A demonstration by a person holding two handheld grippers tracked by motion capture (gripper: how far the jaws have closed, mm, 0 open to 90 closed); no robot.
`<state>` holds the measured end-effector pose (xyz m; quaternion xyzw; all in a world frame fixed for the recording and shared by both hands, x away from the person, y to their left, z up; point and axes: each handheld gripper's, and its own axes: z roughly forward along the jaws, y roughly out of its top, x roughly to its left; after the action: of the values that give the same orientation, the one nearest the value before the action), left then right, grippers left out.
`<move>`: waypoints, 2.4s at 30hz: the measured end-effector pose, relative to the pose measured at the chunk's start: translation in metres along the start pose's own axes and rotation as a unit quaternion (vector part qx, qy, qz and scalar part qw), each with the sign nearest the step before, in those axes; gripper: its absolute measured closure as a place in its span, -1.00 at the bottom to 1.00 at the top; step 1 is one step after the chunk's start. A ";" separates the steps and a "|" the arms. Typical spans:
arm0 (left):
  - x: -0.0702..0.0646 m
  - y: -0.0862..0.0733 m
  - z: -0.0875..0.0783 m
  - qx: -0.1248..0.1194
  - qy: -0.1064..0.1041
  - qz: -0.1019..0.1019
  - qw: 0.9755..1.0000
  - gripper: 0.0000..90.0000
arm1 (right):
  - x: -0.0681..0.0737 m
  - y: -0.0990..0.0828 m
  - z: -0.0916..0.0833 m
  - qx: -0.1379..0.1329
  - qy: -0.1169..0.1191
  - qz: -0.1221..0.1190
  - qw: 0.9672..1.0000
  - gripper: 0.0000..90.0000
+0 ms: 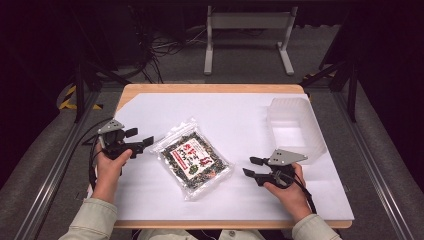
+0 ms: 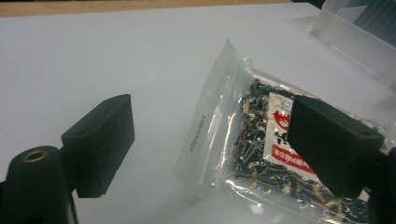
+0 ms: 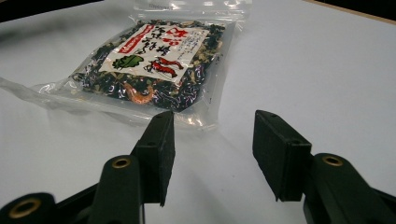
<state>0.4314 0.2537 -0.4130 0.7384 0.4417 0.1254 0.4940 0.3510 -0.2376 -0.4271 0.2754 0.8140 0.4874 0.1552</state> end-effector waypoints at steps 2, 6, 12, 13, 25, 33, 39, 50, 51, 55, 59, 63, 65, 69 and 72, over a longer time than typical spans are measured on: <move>0.004 -0.002 0.005 0.015 0.008 -0.007 1.000 -0.66 | 0.000 0.000 0.001 0.001 0.001 0.000 1.000 0.08; 0.009 -0.005 0.013 0.034 0.010 -0.015 0.999 -0.65 | 0.001 0.000 0.002 0.003 0.000 -0.003 1.000 0.08; 0.008 -0.008 0.023 0.048 -0.020 -0.022 0.998 -0.56 | 0.002 -0.001 0.001 0.002 -0.002 -0.005 1.000 0.05; 0.008 -0.008 0.023 0.048 -0.020 -0.022 0.998 -0.56 | 0.002 -0.001 0.001 0.002 -0.002 -0.004 1.000 0.05; 0.010 -0.015 0.037 0.087 -0.042 -0.027 0.995 -0.36 | 0.003 -0.002 -0.001 0.004 -0.003 -0.009 1.000 0.02; 0.006 -0.017 0.043 0.105 -0.060 -0.036 0.992 -0.15 | 0.006 -0.002 0.000 0.008 0.001 -0.020 1.000 0.00; 0.005 -0.017 0.043 0.112 -0.059 -0.037 0.991 0.09 | 0.006 -0.001 -0.001 0.005 0.000 -0.018 1.000 -0.01; -0.008 -0.016 0.045 0.142 -0.025 0.024 0.989 0.70 | 0.008 -0.001 0.000 0.004 0.000 -0.030 1.000 -0.03; -0.010 -0.017 0.046 0.144 -0.026 0.028 0.989 0.71 | 0.008 -0.001 0.000 0.003 0.000 -0.030 1.000 -0.03; -0.017 -0.016 0.047 0.149 -0.015 0.052 0.987 0.78 | 0.008 -0.001 0.000 0.002 0.001 -0.031 1.000 -0.03; -0.020 -0.016 0.046 0.145 -0.012 0.062 0.987 0.91 | 0.008 -0.001 -0.001 0.001 0.000 -0.032 0.999 -0.03; -0.021 -0.014 0.042 0.138 -0.020 0.062 0.988 0.98 | 0.008 0.000 -0.002 -0.001 -0.002 -0.031 1.000 0.00; -0.021 -0.014 0.042 0.136 -0.022 0.058 0.989 0.98 | 0.008 0.000 -0.003 -0.001 -0.001 -0.031 1.000 0.01; -0.022 -0.012 0.039 0.128 -0.024 0.057 0.990 0.99 | 0.006 0.002 -0.006 -0.003 -0.003 -0.028 1.000 0.06; -0.023 -0.008 0.033 0.109 -0.033 0.055 0.992 0.99 | 0.005 0.004 -0.009 -0.008 -0.004 -0.022 1.000 0.11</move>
<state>0.4347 0.2165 -0.4295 0.8147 0.3950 0.0793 0.4170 0.3438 -0.2398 -0.4194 0.2576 0.8156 0.4891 0.1711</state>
